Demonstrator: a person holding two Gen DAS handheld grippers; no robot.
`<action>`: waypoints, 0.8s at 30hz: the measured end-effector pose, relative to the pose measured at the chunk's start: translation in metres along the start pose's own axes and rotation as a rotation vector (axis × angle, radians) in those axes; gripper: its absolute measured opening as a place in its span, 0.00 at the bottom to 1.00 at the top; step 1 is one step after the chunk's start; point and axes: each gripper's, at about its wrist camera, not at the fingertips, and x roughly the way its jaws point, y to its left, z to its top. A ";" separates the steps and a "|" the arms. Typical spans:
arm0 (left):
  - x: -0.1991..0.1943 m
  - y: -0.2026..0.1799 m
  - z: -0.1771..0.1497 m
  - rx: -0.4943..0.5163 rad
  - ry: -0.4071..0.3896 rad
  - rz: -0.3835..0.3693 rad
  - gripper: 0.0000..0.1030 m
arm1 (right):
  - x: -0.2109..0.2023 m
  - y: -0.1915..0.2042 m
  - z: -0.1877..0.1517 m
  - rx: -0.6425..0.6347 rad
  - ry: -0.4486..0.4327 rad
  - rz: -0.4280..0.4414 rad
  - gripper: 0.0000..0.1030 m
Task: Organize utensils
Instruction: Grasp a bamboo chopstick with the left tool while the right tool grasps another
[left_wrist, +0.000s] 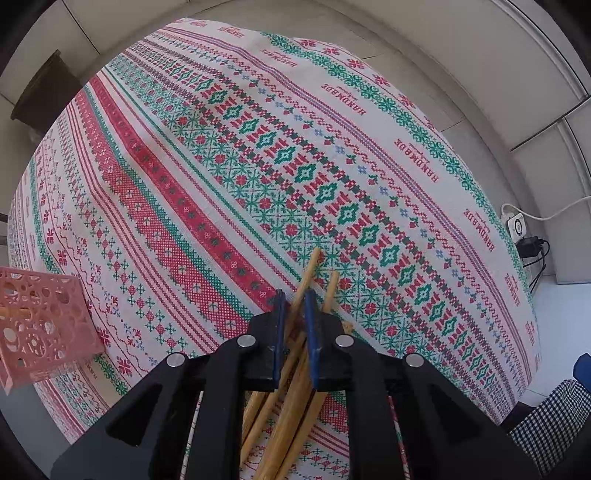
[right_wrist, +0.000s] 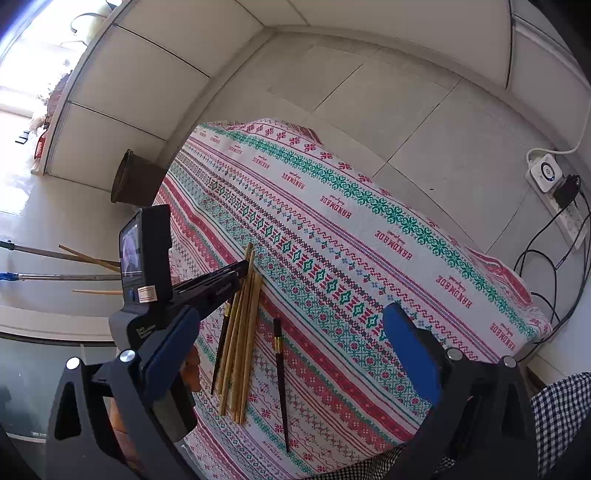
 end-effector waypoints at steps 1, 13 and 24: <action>0.001 -0.001 0.002 0.002 -0.009 0.001 0.12 | 0.000 -0.001 0.000 -0.002 -0.004 -0.003 0.94; -0.094 0.060 -0.066 -0.081 -0.339 -0.027 0.05 | 0.040 0.035 0.012 -0.091 -0.035 -0.152 0.94; -0.196 0.079 -0.180 -0.128 -0.533 0.015 0.04 | 0.150 0.092 0.018 -0.212 0.099 -0.224 0.44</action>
